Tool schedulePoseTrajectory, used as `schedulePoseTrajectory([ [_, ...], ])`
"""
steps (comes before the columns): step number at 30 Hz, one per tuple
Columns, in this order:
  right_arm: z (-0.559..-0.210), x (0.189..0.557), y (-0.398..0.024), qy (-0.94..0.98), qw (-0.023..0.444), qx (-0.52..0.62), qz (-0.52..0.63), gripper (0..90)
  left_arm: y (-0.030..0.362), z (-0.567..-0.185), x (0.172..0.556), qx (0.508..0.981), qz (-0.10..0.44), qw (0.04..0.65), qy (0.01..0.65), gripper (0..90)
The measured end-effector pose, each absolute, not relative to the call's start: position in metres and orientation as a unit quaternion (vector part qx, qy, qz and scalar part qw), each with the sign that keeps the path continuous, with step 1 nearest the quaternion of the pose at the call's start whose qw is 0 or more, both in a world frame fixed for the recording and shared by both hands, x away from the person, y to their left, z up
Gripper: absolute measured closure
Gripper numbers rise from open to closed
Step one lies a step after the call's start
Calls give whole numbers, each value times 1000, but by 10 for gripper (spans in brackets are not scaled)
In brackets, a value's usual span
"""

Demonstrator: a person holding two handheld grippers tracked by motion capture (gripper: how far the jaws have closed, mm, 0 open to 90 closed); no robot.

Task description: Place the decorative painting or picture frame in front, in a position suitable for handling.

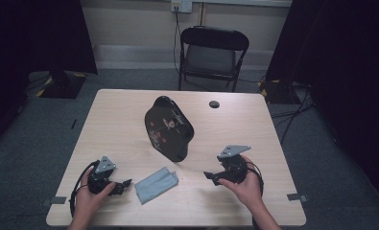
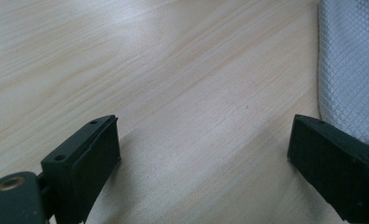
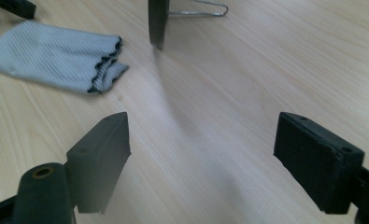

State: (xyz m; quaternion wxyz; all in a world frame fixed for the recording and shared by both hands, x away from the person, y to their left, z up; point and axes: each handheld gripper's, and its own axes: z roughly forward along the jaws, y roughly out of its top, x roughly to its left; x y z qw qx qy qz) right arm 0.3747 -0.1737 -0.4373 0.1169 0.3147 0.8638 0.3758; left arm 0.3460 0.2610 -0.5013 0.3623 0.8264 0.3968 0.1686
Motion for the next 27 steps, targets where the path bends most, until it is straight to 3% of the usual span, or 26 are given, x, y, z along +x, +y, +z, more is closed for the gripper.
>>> schedulePoseTrajectory([
  [27,-401,404,-123,865,108,292,393,181,261,-501,346,826,168,362,397,89],
])
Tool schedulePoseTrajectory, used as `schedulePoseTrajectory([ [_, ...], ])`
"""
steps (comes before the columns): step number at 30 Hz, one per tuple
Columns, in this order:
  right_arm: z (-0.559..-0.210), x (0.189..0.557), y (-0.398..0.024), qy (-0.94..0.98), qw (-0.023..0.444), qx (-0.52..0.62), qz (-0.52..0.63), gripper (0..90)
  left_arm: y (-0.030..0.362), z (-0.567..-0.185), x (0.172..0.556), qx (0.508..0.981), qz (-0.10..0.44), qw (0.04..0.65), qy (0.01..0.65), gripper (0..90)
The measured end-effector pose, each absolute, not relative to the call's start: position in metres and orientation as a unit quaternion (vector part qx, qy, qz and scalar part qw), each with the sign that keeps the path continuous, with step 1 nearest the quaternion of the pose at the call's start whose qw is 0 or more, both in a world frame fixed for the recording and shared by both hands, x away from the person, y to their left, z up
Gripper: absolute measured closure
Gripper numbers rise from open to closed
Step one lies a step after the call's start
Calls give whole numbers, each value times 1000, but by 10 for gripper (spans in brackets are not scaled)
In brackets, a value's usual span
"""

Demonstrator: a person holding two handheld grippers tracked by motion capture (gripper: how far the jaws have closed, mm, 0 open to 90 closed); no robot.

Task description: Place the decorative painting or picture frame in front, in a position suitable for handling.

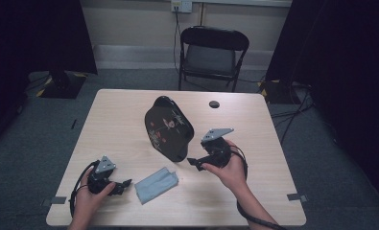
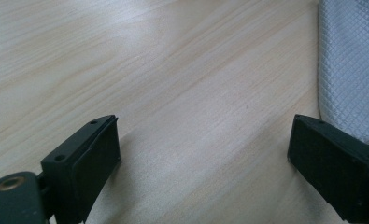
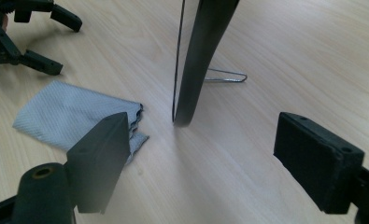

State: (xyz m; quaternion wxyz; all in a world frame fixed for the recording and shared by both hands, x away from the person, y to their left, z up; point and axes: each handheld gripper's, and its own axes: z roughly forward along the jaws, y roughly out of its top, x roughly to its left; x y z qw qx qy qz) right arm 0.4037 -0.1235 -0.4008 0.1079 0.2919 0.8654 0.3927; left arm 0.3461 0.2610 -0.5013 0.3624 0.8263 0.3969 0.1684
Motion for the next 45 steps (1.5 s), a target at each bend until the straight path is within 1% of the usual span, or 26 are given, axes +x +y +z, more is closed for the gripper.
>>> schedulePoseTrajectory([
  [10,-386,416,-113,864,113,287,398,185,261,-501,346,826,169,362,397,89],
  [16,-378,424,-110,863,104,289,401,201,261,-501,346,826,168,362,397,89],
  [26,-363,438,-102,857,92,291,414,274,261,-501,346,826,168,362,397,90],
  [29,-358,443,-97,854,88,294,420,357,261,-501,346,826,168,362,397,90],
  [33,-357,448,-93,848,83,304,426,436,261,-501,346,827,168,362,397,90],
  [37,-354,453,-87,845,75,310,429,483,261,-501,346,826,168,362,397,90],
  [39,-352,455,-84,845,73,312,429,531,261,-501,346,826,168,362,397,89],
  [42,-349,457,-79,844,69,316,428,550,261,-501,346,826,168,362,397,90],
  [45,-346,459,-75,843,70,315,430,597,261,-501,346,827,168,362,397,89],
])
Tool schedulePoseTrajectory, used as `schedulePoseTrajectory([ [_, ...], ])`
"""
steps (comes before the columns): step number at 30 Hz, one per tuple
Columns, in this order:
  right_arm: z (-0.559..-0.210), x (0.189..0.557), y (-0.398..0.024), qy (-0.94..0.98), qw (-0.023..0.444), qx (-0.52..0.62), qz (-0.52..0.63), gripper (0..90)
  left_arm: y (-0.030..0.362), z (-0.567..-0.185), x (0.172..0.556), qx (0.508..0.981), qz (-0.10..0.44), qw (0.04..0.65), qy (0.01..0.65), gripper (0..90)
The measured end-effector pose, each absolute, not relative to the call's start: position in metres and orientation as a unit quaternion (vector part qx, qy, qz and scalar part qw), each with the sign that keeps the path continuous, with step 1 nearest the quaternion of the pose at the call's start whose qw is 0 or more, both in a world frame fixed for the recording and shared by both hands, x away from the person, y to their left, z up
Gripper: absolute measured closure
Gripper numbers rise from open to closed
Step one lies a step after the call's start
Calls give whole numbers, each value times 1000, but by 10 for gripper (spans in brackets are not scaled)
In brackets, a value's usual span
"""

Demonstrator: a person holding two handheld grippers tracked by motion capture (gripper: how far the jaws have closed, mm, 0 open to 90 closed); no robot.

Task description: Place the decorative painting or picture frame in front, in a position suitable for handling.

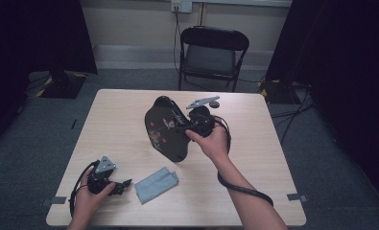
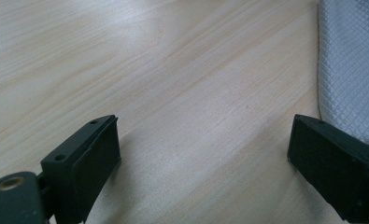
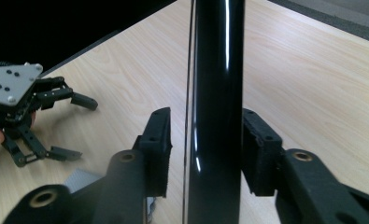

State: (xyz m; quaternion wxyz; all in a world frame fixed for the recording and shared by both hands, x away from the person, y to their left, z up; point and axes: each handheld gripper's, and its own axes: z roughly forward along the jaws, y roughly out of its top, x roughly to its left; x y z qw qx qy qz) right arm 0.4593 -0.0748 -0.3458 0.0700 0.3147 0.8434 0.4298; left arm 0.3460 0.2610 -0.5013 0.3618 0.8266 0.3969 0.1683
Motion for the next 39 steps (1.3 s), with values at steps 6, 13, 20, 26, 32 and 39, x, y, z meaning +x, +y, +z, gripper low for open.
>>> schedulePoseTrajectory([
  [6,-344,461,-69,846,76,314,424,798,261,-501,346,825,168,364,399,89],
  [13,-344,459,-70,843,74,320,426,811,261,-501,346,827,168,362,397,89],
  [20,-344,453,-68,834,105,327,431,813,261,-501,346,826,168,362,397,89],
  [26,-343,453,-76,827,112,337,435,813,261,-501,346,827,168,362,397,89],
  [32,-343,450,-91,819,117,349,440,813,261,-501,346,826,168,362,397,89],
  [39,-342,444,-112,809,122,364,445,814,261,-501,346,827,168,362,397,89],
])
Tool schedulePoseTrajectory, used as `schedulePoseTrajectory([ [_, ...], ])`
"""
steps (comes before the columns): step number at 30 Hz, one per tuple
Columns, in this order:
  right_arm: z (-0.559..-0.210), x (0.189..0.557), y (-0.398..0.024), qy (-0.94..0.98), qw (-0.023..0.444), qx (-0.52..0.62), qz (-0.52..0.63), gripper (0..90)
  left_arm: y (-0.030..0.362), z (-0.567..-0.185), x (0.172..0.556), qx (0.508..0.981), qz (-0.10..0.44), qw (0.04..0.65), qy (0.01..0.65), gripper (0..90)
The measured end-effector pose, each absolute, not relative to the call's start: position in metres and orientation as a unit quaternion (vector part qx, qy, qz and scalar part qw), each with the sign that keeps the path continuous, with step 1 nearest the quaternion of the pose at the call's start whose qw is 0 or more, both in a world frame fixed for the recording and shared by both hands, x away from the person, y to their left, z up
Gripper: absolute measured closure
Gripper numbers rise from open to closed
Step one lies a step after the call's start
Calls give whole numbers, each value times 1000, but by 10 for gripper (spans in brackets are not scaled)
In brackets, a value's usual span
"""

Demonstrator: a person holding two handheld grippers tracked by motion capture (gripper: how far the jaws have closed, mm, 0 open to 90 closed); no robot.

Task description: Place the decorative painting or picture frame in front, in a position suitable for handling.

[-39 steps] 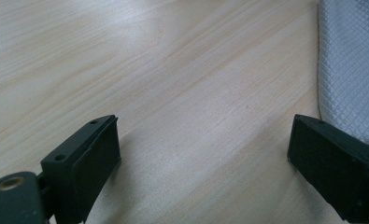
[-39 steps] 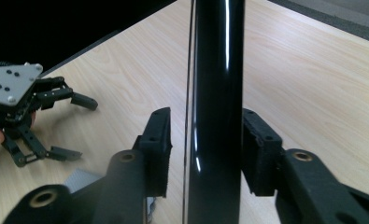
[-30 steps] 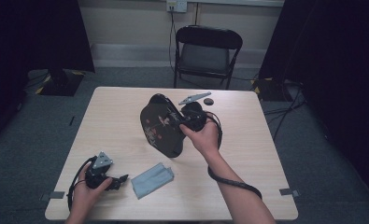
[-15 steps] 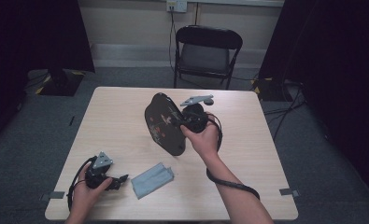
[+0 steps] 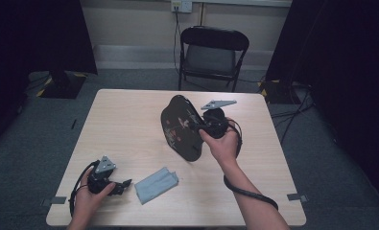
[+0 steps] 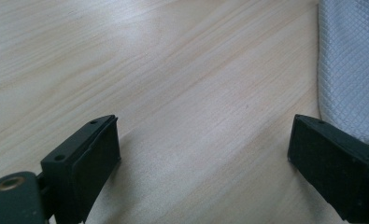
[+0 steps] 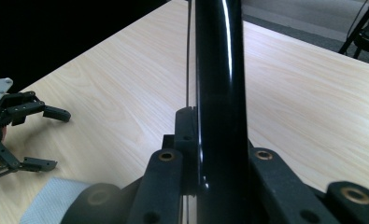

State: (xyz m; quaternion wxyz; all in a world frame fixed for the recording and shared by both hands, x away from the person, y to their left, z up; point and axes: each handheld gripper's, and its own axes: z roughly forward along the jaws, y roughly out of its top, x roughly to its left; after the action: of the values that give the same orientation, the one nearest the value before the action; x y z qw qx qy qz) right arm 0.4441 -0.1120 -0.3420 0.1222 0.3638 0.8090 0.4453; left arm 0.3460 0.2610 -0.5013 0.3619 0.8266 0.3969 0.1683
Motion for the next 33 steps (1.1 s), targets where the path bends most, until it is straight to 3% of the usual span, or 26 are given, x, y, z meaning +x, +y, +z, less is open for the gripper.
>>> schedulePoseTrajectory([
  [21,-341,408,-205,778,162,421,438,814,261,-501,346,827,168,362,397,89],
  [33,-348,393,-240,756,159,452,446,813,261,-501,346,827,168,362,396,88],
])
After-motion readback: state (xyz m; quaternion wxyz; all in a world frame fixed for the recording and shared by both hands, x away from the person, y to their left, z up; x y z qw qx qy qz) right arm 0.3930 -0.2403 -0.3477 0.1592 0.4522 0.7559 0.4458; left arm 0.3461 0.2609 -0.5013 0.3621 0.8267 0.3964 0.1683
